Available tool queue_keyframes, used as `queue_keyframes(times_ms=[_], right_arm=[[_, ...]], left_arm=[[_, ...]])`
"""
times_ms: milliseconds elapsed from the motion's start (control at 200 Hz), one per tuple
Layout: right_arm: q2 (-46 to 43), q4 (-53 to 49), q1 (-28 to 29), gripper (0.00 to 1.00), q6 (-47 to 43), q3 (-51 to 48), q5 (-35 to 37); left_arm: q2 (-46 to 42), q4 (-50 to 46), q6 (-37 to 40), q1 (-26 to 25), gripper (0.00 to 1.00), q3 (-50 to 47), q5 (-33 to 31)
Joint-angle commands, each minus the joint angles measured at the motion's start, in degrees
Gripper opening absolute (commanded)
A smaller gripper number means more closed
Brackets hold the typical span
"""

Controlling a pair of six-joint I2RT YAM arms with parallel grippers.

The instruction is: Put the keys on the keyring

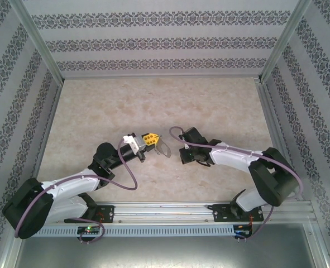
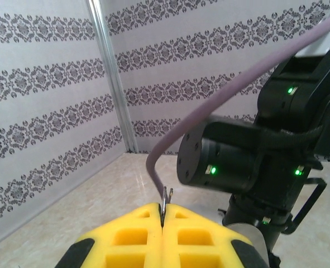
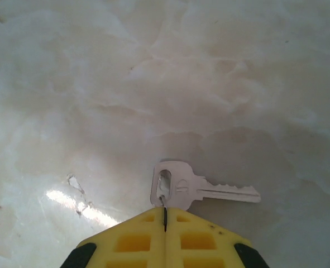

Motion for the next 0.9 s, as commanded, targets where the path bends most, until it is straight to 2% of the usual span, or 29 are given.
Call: queue_keyframes(times_ms=[0, 455, 675, 894], right_arm=[[2.2, 1.7, 0.8, 0.0, 0.4, 2.3, 0.9], [5.5, 4.3, 1.0, 0.0, 1.8, 2.6, -0.9], [5.3, 4.6, 1.1, 0.15, 1.9, 2.6, -1.0], [5.3, 5.5, 1.0, 0.2, 2.3, 2.5, -1.6]], left_arm=[[-1.3, 0.9, 1.7, -0.9, 0.0, -0.8, -0.5], [-1.0, 1.9, 1.9, -0.9, 0.0, -1.4, -0.6], [-0.6, 2.3, 1.8, -0.9, 0.0, -1.4, -0.8], [-0.3, 2.5, 1.9, -0.9, 0.0, -1.4, -0.8]])
